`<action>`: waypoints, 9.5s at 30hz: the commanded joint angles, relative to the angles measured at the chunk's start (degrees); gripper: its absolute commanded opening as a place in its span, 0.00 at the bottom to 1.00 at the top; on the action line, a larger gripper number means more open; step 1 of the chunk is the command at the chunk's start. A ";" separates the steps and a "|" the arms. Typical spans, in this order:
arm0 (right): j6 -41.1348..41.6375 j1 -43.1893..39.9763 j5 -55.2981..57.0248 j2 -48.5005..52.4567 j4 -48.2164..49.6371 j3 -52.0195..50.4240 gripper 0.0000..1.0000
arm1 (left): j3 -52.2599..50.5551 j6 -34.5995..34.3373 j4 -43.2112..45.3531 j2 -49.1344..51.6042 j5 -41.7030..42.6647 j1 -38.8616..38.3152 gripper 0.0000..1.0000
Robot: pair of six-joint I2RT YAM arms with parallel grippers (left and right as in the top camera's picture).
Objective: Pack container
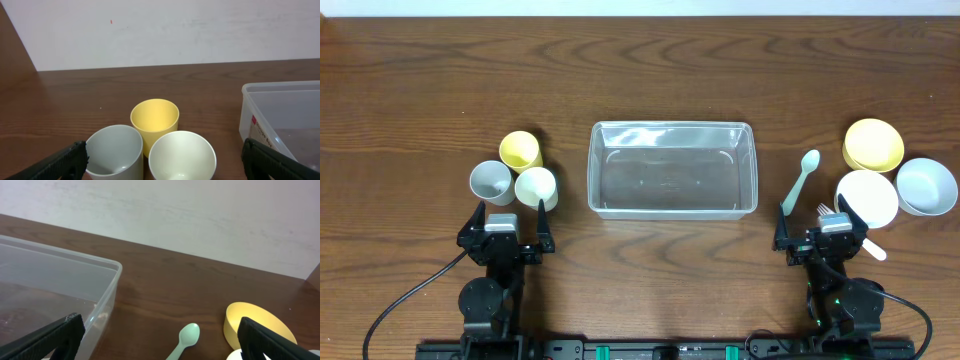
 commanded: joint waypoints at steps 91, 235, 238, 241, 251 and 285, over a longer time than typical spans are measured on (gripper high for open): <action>18.25 -1.77 -0.46 64.43 -54.07 67.91 0.99 | 73.40 -12.35 -68.35 63.36 -1.07 0.22 0.98; 18.40 -1.77 0.46 78.82 -57.72 70.75 0.99 | 97.09 -12.26 -64.92 119.01 1.49 -1.73 0.33; 18.40 -1.77 0.46 78.82 -57.88 70.75 0.99 | 97.07 -12.26 -64.83 119.01 1.49 -1.73 0.22; 18.40 -1.77 0.46 78.82 -58.01 70.75 0.99 | 97.07 -12.26 -64.83 119.01 1.49 -1.73 0.19; 18.40 -1.77 0.46 78.84 -58.18 70.75 0.99 | 97.07 -12.26 -64.81 119.01 1.49 -1.75 0.06; 17.97 -1.77 0.48 78.84 -59.12 70.75 0.99 | 90.62 -9.64 -73.16 98.75 -0.11 -34.29 0.06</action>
